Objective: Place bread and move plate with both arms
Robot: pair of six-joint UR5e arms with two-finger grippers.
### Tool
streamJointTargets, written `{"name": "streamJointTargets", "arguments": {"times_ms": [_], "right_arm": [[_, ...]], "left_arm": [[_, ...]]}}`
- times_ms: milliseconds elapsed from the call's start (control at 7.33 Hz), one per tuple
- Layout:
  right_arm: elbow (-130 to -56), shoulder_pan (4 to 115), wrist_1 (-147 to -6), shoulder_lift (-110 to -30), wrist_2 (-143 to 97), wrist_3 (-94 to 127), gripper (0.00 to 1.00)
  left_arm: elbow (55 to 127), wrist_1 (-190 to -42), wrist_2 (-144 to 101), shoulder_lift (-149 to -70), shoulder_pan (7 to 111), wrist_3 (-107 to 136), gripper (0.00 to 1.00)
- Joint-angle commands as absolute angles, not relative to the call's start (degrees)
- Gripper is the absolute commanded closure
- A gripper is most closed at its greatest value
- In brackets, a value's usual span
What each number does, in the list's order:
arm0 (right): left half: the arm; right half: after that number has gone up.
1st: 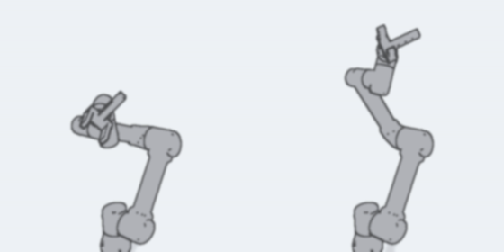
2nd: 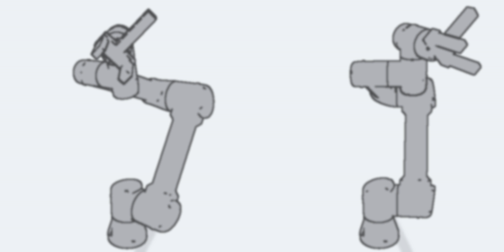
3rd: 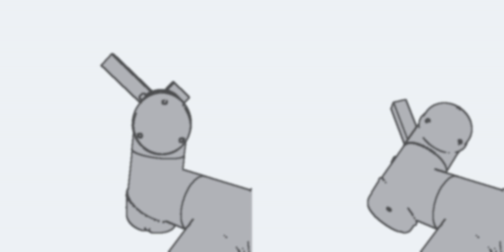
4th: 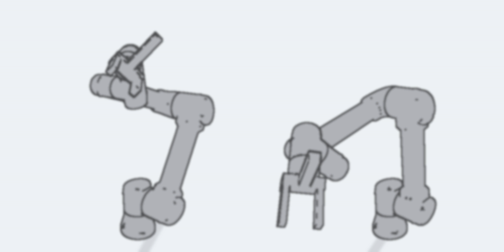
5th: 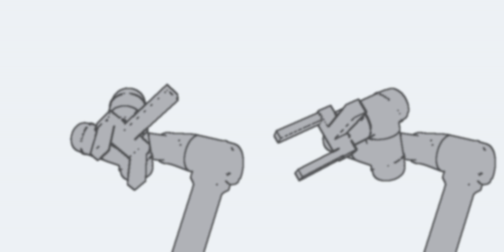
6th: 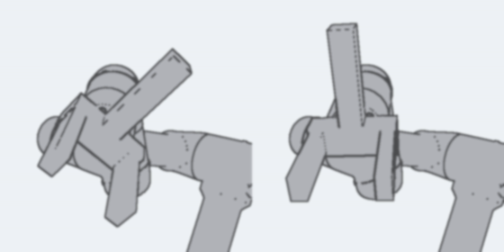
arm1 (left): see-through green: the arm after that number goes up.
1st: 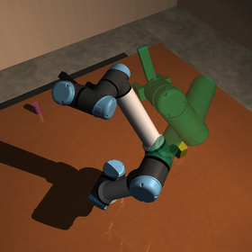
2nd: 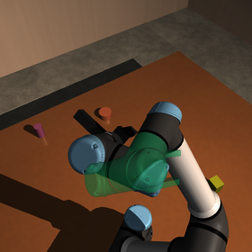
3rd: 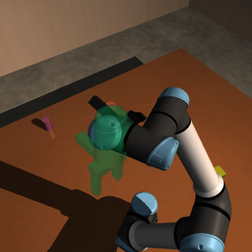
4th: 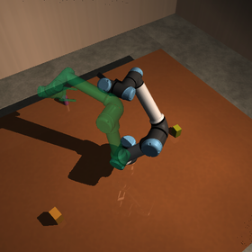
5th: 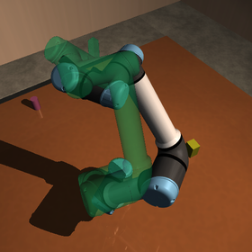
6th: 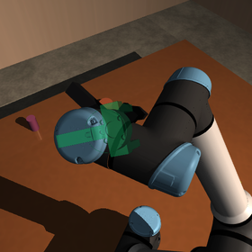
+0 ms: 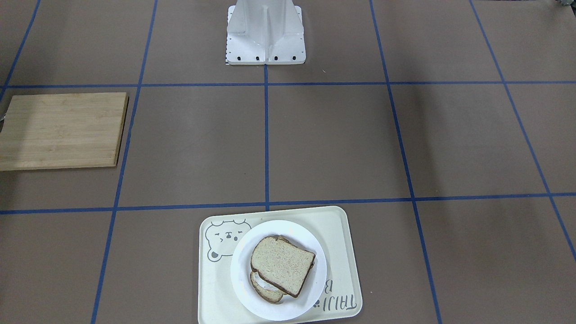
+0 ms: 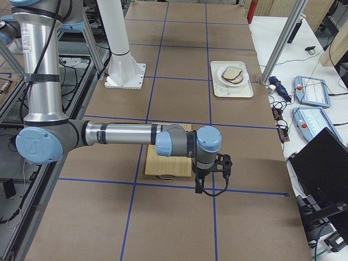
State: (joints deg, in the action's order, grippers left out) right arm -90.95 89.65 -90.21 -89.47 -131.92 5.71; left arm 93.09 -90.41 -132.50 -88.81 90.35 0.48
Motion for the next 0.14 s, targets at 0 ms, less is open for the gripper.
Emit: {"name": "streamJointTargets", "arguments": {"times_ms": [0], "right_arm": [[-90.88, 89.65, -90.26, -89.47, -131.84, 5.71, 0.00]], "left_arm": [[92.64, -90.53, -132.54, -88.77, 90.35, 0.35, 0.01]]}}
